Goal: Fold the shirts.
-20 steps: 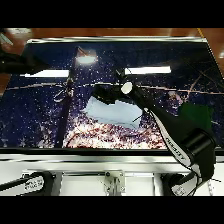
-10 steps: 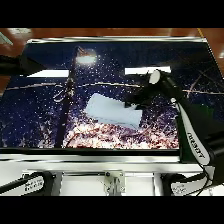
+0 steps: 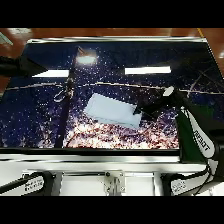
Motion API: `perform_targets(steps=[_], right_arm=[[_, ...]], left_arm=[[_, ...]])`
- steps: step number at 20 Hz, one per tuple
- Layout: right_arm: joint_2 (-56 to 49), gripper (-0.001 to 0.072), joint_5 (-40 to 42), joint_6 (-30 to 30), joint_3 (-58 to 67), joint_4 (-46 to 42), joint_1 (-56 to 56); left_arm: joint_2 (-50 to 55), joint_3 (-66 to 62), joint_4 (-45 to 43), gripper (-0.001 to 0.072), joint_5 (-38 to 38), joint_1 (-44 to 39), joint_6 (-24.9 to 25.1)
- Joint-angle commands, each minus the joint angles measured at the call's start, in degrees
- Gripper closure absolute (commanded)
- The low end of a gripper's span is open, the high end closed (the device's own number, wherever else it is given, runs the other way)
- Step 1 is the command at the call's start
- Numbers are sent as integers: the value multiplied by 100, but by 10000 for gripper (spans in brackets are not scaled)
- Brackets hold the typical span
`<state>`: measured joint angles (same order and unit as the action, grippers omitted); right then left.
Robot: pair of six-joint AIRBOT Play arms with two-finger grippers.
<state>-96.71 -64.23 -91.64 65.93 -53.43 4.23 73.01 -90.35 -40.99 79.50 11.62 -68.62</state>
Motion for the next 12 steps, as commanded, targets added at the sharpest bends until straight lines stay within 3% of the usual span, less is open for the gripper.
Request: perform_targets(steps=[1,2,3,4,6,9,12], right_arm=[[-339,41,393,339,-153,822,28],[-345,247,472,575,-153,966,28],[-299,590,490,774,-125,1082,13],[-203,644,461,977,-46,1158,-39],[201,645,260,1545,219,1174,-254],[1069,645,122,1384,619,951,-1012],[1926,645,33,798,804,520,-2146]], left_arm=[[-4,2,0,668,9,0,-101],[-4,0,0,668,9,0,-111],[-4,0,0,668,9,0,-111],[-4,0,0,668,9,0,-111],[-4,0,0,668,7,-4,-111],[-4,0,0,668,7,-68,-109],[-4,0,-2,668,4,-157,-105]])
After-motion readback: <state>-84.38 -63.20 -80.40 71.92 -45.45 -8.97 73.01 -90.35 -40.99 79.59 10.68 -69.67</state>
